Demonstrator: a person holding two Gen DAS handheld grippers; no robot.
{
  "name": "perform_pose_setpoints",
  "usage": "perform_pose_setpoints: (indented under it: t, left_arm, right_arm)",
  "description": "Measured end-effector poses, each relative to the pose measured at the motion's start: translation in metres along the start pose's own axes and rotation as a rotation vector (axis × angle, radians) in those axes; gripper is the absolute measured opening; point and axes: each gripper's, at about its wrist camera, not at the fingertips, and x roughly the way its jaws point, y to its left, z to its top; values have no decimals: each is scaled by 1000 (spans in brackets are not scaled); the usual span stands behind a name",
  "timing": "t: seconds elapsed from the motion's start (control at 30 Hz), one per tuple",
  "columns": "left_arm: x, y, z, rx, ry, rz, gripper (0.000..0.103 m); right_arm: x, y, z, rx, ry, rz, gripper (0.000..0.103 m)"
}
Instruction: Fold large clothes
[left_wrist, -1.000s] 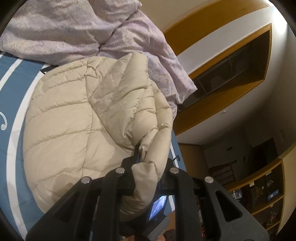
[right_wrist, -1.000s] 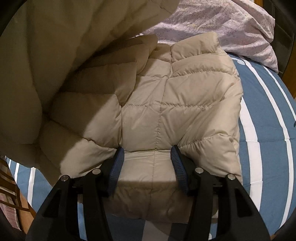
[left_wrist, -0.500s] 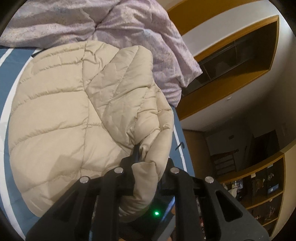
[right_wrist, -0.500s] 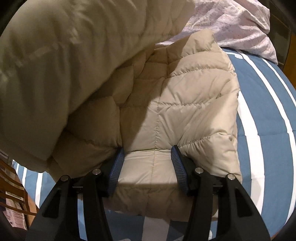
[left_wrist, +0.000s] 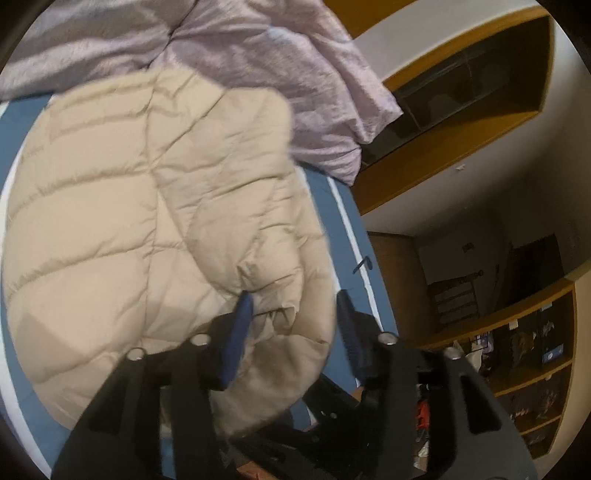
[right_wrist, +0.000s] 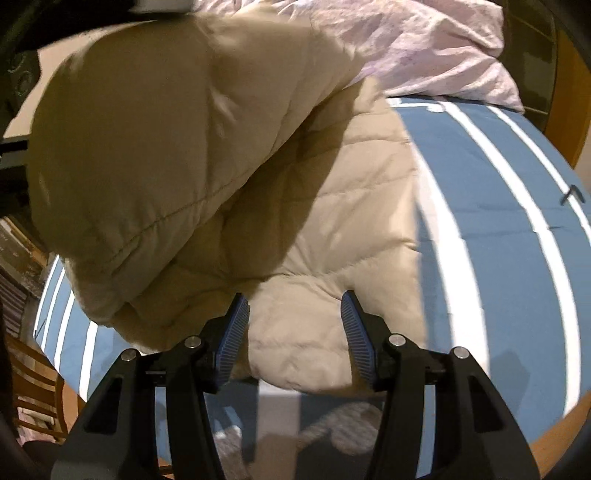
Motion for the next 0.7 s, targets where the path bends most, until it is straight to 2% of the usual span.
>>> perform_pose_setpoints:
  t: [0.07,0.13,0.27,0.4,0.53,0.7]
  left_arm:
    - [-14,-4,0,27,-30,3,60]
    - [-29,-6,1,44,-61,7,63]
    - [-51,5,4,46,-119,76,64]
    - [-65,27,6,34,-168,203,64]
    - [-68,47,11,40,-212,367,64]
    - [-63,71,11,41,-214,526,64]
  right_arm:
    - [-9,-4,-3,10,-10,-14,55]
    - [-15,-8,-4,20,-18,-25,55]
    - [-25,-14,-6,40,-33,-52,55]
    - [-31,-23,-2,56,-46,-79,55]
    - [-36,-29,-2,74,-53,-100,55]
    - [-40,-43,7,90,-70,-119,55]
